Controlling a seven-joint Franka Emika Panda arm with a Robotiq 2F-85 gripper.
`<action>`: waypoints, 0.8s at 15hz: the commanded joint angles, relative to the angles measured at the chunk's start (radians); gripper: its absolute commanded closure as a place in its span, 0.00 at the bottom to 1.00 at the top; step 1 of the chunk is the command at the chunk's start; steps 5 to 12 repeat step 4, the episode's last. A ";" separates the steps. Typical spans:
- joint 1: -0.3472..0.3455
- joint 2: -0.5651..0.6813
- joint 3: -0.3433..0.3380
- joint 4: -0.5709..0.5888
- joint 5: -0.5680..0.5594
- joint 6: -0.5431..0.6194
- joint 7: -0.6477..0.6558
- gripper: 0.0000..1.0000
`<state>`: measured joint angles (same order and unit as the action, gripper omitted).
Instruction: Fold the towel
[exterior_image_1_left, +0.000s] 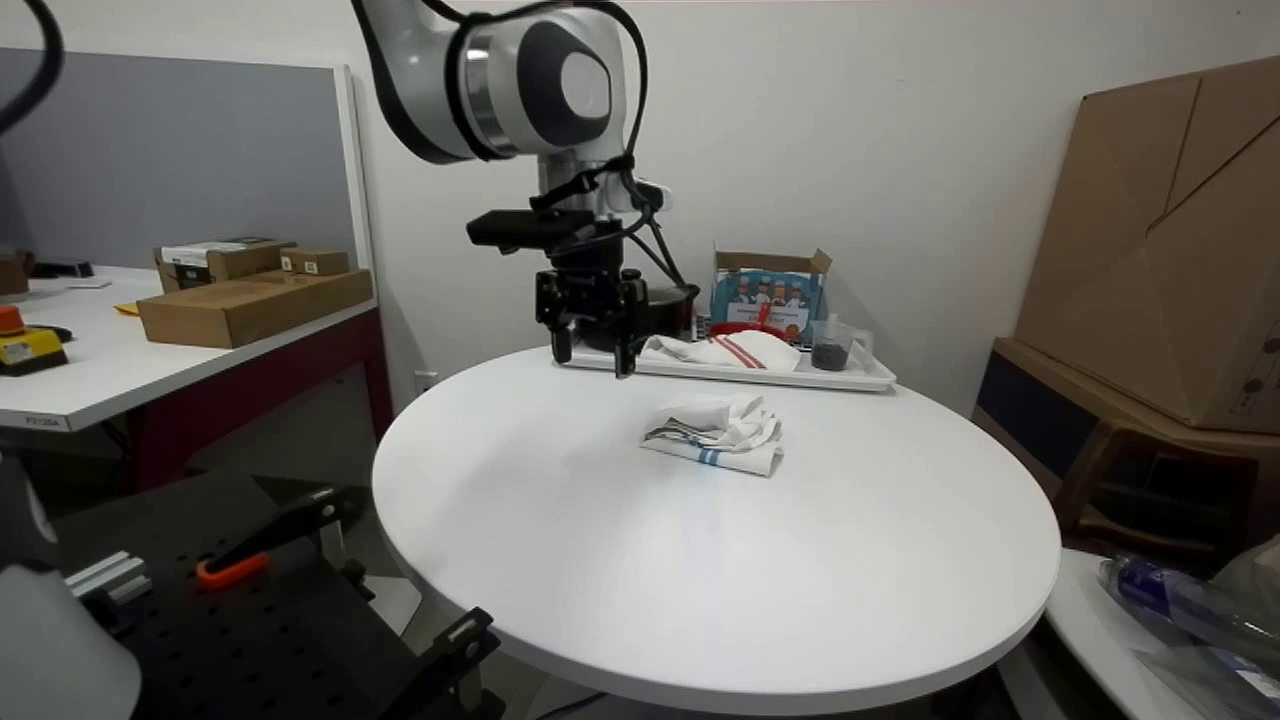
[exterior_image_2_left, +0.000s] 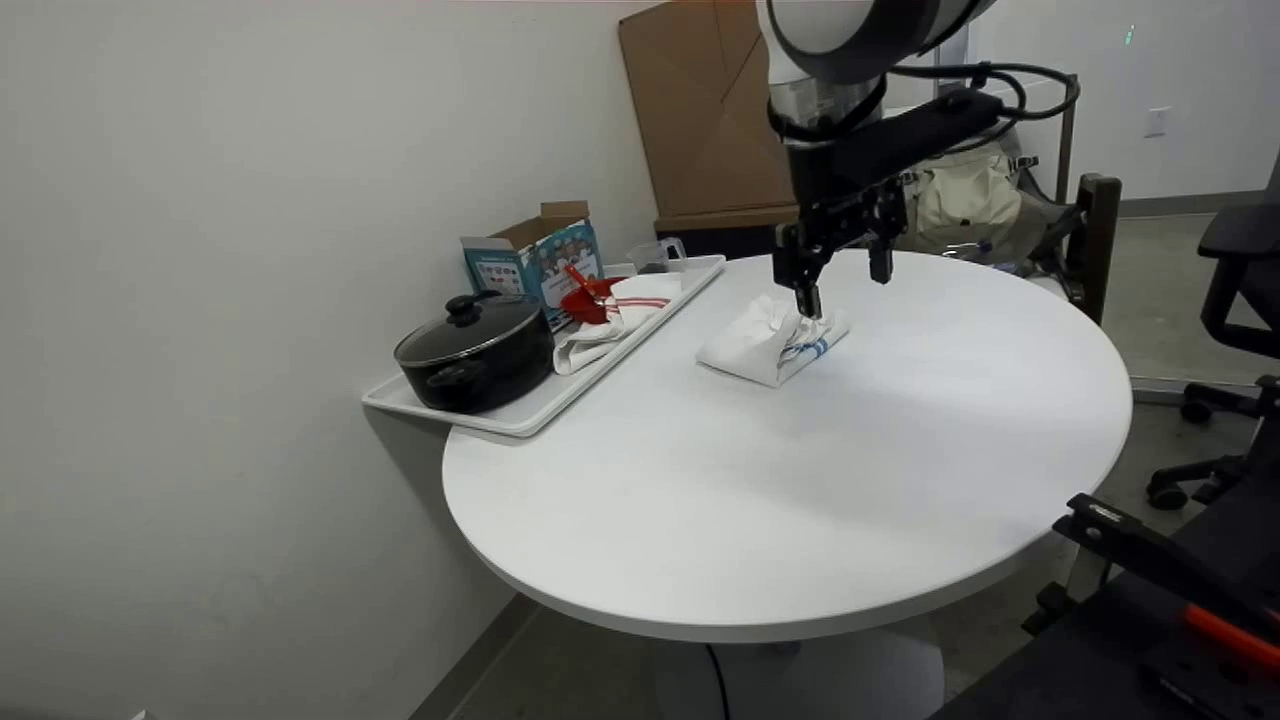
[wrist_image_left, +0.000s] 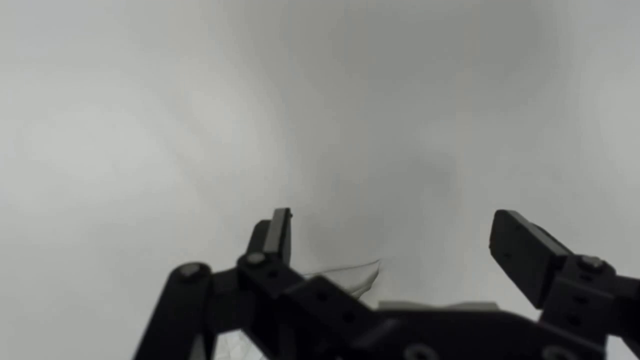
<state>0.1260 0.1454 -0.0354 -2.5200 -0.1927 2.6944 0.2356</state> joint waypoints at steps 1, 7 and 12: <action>-0.024 -0.041 0.026 -0.038 0.013 0.002 -0.029 0.00; -0.040 -0.126 0.044 -0.111 0.030 0.005 -0.065 0.00; -0.040 -0.126 0.044 -0.111 0.030 0.005 -0.065 0.00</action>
